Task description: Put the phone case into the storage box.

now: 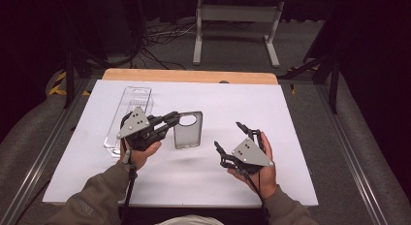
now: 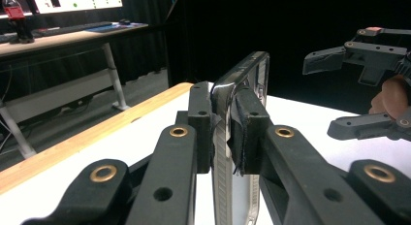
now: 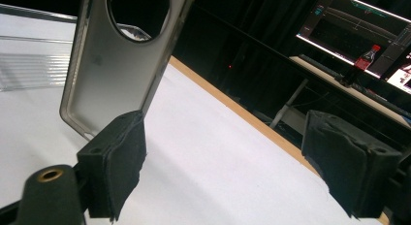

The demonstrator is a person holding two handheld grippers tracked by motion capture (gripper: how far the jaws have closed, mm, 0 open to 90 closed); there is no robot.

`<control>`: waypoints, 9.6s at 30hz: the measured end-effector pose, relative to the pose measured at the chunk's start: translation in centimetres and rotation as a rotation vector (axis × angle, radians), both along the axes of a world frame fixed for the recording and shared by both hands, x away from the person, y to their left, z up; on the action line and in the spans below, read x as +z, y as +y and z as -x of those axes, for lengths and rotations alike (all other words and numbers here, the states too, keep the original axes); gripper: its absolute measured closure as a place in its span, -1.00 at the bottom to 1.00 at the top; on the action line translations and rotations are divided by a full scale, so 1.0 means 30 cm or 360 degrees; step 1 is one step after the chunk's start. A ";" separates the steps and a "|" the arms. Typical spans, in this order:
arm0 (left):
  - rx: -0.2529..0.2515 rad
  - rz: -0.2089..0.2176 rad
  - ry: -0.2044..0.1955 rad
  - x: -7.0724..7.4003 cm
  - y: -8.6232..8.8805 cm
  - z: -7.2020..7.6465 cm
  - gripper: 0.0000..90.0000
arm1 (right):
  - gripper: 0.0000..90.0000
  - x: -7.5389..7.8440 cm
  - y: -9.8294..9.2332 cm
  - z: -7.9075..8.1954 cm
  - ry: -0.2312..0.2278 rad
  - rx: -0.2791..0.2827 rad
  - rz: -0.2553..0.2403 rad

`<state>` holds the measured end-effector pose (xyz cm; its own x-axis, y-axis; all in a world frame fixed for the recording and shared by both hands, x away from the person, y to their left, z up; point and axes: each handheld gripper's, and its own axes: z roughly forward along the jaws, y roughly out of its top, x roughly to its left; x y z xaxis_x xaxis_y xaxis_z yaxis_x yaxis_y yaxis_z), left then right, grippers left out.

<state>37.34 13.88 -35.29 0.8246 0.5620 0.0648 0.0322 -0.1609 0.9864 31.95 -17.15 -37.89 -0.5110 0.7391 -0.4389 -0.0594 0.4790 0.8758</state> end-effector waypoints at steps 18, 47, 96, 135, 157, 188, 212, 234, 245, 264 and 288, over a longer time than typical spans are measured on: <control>0.0032 0.0003 -0.0022 0.010 0.019 -0.002 0.78 | -0.64 -0.030 -0.055 0.016 0.0018 -0.0019 0.0026; 0.0069 0.0011 -0.0056 0.029 0.058 -0.005 0.78 | -0.65 -0.102 -0.127 0.057 0.0061 -0.0021 0.0032; 0.0185 0.0067 -0.0132 0.087 0.200 -0.014 0.79 | -0.65 -0.146 -0.160 0.081 0.0153 -0.0022 0.0006; 0.0343 0.0098 -0.0168 0.109 0.365 -0.046 0.79 | -0.63 -0.150 -0.155 0.075 0.0150 -0.0025 0.0019; 0.0440 0.0104 -0.0180 0.112 0.436 -0.064 0.79 | -0.64 -0.151 -0.156 0.072 0.0143 -0.0030 0.0029; 0.0579 0.0057 -0.0137 0.068 0.484 -0.141 0.79 | -0.64 -0.148 -0.159 0.073 0.0138 -0.0024 0.0016; 0.0635 -0.0021 -0.0050 0.046 0.498 -0.295 0.79 | -0.64 -0.157 -0.158 0.063 0.0156 -0.0025 0.0015; 0.0610 -0.0101 0.0006 0.006 0.454 -0.467 0.79 | -0.64 -0.168 -0.153 0.050 0.0179 -0.0023 0.0025; 0.0610 -0.0131 0.0035 -0.062 0.442 -0.547 0.79 | -0.64 -0.182 -0.151 0.036 0.0204 -0.0034 0.0041; 0.0731 -0.0256 0.0015 -0.095 0.451 -0.585 0.67 | -0.64 -0.192 -0.141 0.034 0.0226 -0.0033 0.0071; 0.0887 -0.0286 -0.0014 -0.081 0.441 -0.601 -0.09 | -0.63 -0.198 -0.130 0.039 0.0235 -0.0009 0.0105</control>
<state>55.36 27.12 -37.72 0.4069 0.8903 0.2047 0.1520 -0.2869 0.9458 30.77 -21.07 -43.84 -0.5696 0.7142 -0.4067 0.0706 0.5355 0.8415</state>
